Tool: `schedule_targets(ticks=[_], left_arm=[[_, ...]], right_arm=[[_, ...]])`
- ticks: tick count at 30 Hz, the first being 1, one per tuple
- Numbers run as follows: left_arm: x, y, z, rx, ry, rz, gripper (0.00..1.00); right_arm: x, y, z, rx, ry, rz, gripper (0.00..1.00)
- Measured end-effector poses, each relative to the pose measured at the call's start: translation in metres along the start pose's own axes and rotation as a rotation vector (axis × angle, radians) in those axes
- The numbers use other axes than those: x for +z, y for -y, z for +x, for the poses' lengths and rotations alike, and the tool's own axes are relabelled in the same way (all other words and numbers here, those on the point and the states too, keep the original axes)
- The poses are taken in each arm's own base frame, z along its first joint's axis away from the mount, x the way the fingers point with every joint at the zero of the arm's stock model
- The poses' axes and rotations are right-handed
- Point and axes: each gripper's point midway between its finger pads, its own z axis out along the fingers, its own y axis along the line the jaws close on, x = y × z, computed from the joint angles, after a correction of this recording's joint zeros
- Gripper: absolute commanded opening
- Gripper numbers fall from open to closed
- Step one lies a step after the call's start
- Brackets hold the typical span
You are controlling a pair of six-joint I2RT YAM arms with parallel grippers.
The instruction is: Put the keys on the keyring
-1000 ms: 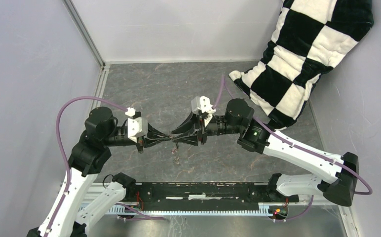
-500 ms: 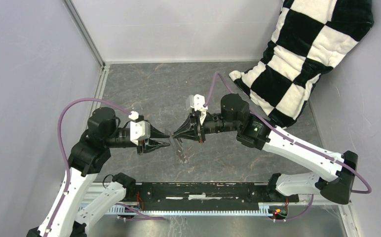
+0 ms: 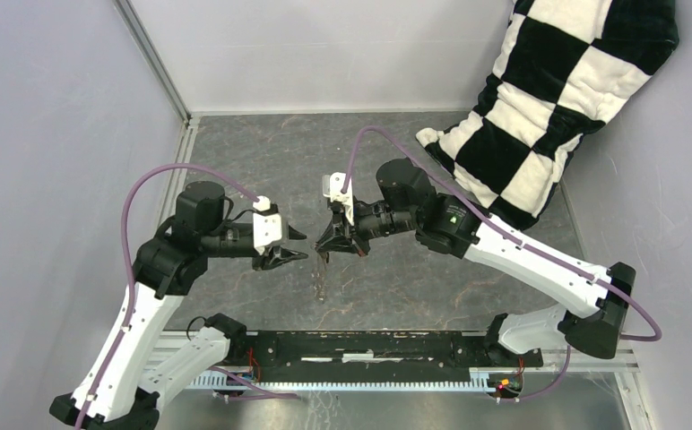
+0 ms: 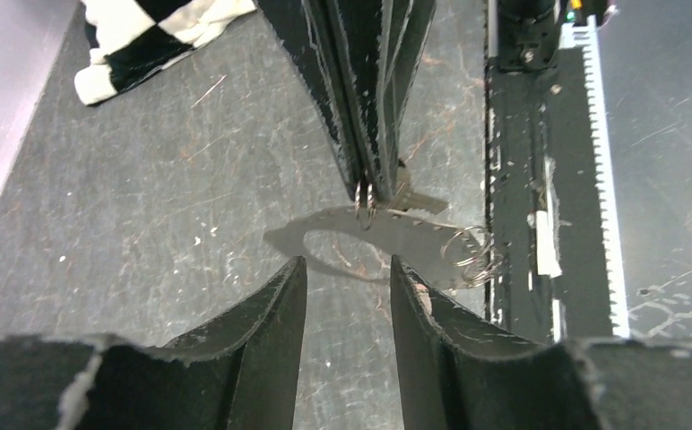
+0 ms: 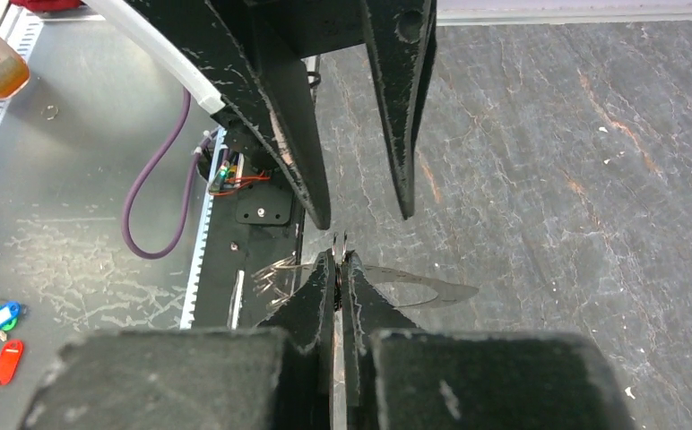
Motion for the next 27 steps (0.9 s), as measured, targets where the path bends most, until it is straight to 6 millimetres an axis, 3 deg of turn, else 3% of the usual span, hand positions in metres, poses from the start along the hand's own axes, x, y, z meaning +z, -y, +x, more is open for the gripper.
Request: schedule_targets(ticks=[7,17,25,27], left_arm=[[-0.003,-0.003,0.003,0.038,-0.024,-0.018,0.5],[0.0,0.009,-0.014,0.036,0.06,0.053,0.33],[0.001,0.01,-0.014,0.023,0.062,0.07,0.25],[0.002,0.009,-0.013,0.015,0.055,0.072,0.18]], right_arm=[[-0.002,-0.002,-0.003,-0.007,-0.011,-0.011,0.01],[0.006,0.001,-0.001,0.005,-0.027,-0.024,0.01],[0.006,-0.002,-0.007,0.007,-0.029,-0.046,0.01],[0.008,-0.003,-0.006,0.011,-0.039,-0.052,0.0]])
